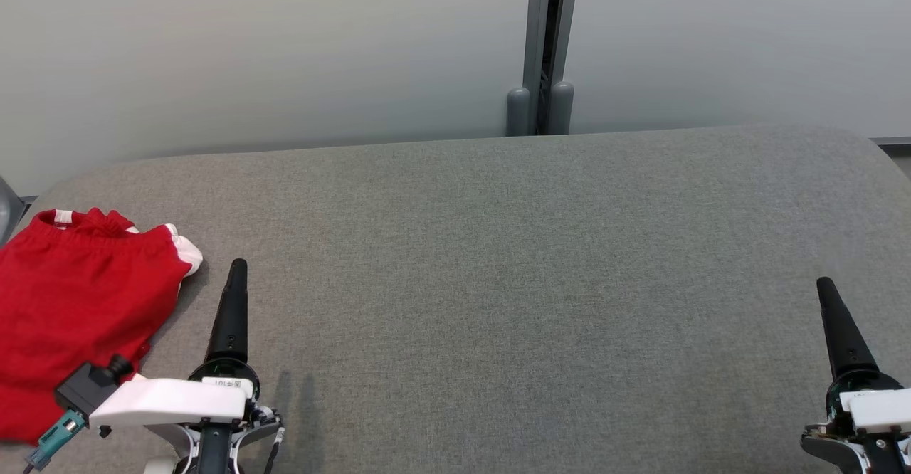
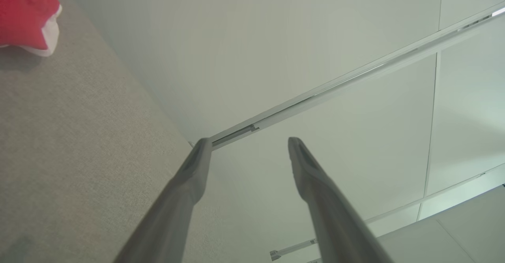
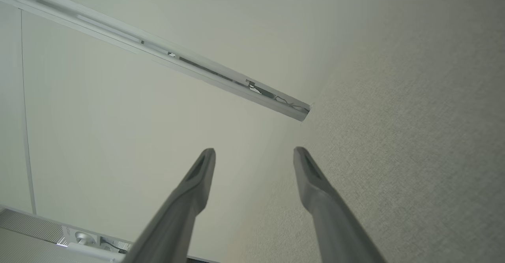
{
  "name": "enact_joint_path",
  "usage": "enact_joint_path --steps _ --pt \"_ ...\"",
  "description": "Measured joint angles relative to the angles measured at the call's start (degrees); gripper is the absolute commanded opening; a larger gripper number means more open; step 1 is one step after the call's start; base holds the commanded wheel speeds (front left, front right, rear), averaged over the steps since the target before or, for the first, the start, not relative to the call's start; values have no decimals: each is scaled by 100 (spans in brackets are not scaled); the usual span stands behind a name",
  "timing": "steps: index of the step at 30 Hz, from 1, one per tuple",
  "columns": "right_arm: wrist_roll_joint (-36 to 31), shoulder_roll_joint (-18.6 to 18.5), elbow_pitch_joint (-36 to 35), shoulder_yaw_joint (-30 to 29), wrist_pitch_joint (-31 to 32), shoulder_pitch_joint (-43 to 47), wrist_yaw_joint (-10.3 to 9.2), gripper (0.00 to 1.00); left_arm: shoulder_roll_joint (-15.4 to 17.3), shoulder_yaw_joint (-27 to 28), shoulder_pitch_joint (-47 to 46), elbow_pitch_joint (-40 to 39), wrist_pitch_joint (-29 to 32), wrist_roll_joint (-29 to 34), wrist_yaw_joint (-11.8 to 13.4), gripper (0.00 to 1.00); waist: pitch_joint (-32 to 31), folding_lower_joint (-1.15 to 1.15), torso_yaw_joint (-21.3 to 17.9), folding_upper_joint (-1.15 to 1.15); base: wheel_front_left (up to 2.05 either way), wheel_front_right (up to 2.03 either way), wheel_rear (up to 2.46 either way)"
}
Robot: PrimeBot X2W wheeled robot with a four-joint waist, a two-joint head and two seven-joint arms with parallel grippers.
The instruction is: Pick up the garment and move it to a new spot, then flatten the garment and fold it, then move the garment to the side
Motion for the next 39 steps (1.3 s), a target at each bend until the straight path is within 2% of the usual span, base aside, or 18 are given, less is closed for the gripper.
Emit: enact_joint_path --steps 9,20,31,39 --pt "-1260 -113 -164 179 -245 -153 0 100 8 -18 -83 -193 -151 1249 66 100 -15 0 5 0 0 0 0" --pt "-2677 -193 -181 385 -481 -279 1 100 168 -138 -94 -257 -319 2525 201 100 -29 0 9 0 0 0 0" --pt "-3832 -202 -91 548 -671 -393 1 100 305 -221 -160 -196 -467 3538 353 100 -43 0 30 0 0 0 0" --pt "-4375 -183 -4 617 -760 -414 2 100 366 -299 -205 -116 -457 4064 422 100 -46 0 47 0 0 0 0"
